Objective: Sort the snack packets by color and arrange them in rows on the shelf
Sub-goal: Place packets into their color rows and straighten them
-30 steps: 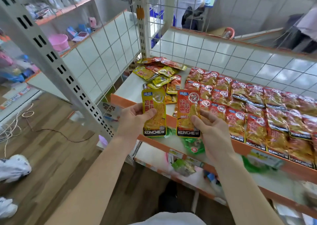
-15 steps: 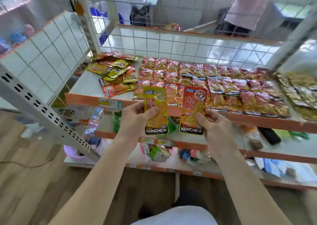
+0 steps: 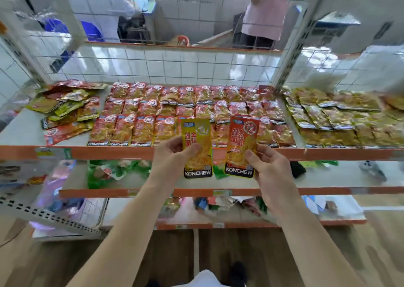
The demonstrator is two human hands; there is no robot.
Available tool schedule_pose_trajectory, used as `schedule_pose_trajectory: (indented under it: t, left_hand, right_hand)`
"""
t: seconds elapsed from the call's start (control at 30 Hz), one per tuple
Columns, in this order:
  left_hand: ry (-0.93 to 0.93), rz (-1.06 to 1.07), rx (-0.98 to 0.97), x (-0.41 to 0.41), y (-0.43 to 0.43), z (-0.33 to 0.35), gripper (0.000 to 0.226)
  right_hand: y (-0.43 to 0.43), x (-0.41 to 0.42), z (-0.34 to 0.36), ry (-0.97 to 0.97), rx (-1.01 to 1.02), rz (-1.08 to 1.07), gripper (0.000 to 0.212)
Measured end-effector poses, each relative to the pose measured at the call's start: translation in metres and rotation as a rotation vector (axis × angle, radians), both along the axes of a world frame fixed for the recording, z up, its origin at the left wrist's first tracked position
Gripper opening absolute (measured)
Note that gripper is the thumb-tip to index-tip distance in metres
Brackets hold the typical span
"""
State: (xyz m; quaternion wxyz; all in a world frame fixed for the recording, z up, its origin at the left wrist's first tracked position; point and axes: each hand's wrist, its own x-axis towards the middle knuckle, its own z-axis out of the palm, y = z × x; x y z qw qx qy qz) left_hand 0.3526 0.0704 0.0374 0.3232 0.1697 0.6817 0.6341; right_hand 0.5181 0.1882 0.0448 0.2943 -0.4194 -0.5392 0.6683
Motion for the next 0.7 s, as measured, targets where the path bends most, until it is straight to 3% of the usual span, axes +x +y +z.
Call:
schedule_pose_trajectory:
  t: [0.33, 0.43, 0.6, 0.7]
  left_hand:
    - [0.041, 0.059, -0.028, 0.084, 0.092, -0.003, 0.009]
    - [0.066, 0.061, -0.020, 0.098, 0.107, -0.004, 0.035]
    - [0.072, 0.066, -0.034, 0.111, 0.132, -0.009, 0.012]
    - [0.111, 0.032, -0.043, 0.108, 0.144, -0.016, 0.009]
  right_hand:
    - [0.102, 0.074, -0.009, -0.032, 0.022, 0.046, 0.007]
    - [0.121, 0.086, -0.011, -0.058, 0.031, 0.040, 0.009]
    - [0.151, 0.101, -0.017, -0.082, 0.029, 0.008, 0.011]
    - [0.163, 0.100, -0.024, -0.116, 0.052, 0.027, 0.014]
